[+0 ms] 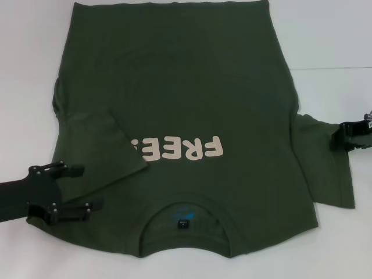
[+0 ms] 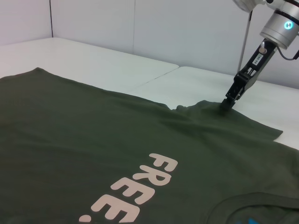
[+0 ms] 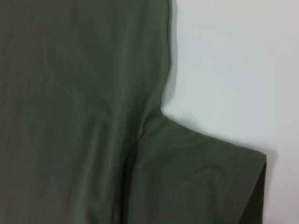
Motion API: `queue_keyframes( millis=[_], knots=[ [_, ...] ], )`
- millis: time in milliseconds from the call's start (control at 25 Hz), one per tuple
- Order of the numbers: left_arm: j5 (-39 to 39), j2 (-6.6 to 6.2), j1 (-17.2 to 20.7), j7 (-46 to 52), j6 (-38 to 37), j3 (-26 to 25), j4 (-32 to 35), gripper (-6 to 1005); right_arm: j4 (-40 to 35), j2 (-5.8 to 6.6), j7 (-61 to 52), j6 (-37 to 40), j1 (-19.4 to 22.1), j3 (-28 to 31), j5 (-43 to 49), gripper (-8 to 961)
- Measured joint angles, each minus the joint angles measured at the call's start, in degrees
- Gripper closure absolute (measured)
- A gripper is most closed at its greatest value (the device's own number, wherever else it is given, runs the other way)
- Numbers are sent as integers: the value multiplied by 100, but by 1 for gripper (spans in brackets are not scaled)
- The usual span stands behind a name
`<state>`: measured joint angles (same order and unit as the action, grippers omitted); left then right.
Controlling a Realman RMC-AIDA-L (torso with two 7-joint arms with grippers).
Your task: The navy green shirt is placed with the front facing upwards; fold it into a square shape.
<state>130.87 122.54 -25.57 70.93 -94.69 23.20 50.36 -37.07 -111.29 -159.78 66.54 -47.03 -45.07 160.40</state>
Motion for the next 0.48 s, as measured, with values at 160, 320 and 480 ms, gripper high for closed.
queue_keyframes(
  millis=[160,320,480],
  knots=[
    [0,-2,-1,0,3,0,0,111,-2,11,0,-12,29,4,0,629],
    [0,-3,-1,0,4,0,0,111,-2,12,-1,-43,75,18,0,618],
    [0,-3,-1,0,4,0,0,111,3,11,-1,-90,109,41,0,621]
  ],
)
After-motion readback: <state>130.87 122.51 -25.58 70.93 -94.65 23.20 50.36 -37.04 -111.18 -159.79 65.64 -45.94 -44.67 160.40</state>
